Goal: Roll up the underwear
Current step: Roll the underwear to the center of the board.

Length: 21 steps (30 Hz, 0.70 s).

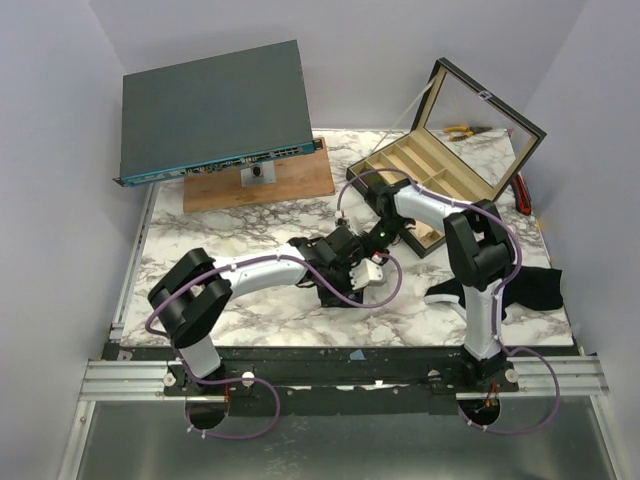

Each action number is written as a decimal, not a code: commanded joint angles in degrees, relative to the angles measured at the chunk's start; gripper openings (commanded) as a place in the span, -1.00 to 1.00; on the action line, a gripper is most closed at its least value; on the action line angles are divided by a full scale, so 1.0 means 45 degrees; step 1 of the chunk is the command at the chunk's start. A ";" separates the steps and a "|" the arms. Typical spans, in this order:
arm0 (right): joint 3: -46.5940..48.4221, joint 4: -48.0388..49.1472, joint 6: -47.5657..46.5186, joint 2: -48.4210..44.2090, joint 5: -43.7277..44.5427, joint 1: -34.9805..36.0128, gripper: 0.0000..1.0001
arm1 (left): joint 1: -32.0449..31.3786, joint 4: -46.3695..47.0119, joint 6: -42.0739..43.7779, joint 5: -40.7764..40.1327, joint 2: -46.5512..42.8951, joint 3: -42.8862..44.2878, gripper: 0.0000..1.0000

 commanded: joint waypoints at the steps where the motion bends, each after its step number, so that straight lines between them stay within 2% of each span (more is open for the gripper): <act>1: -0.0286 0.0383 0.0079 -0.0799 0.0168 -0.0497 0.34 | 0.0398 -0.0585 -0.0362 0.1222 0.0274 0.0412 -1.00; 9: -0.1477 0.1461 0.0329 -0.1824 0.0122 -0.1318 0.36 | 0.1424 -0.1130 -0.0777 0.2454 0.0728 0.0887 -1.00; 21: -0.4401 0.5592 0.2153 -0.4578 0.0904 -0.2123 0.35 | 0.2839 -0.2761 -0.1150 0.4472 0.2905 0.2765 -1.00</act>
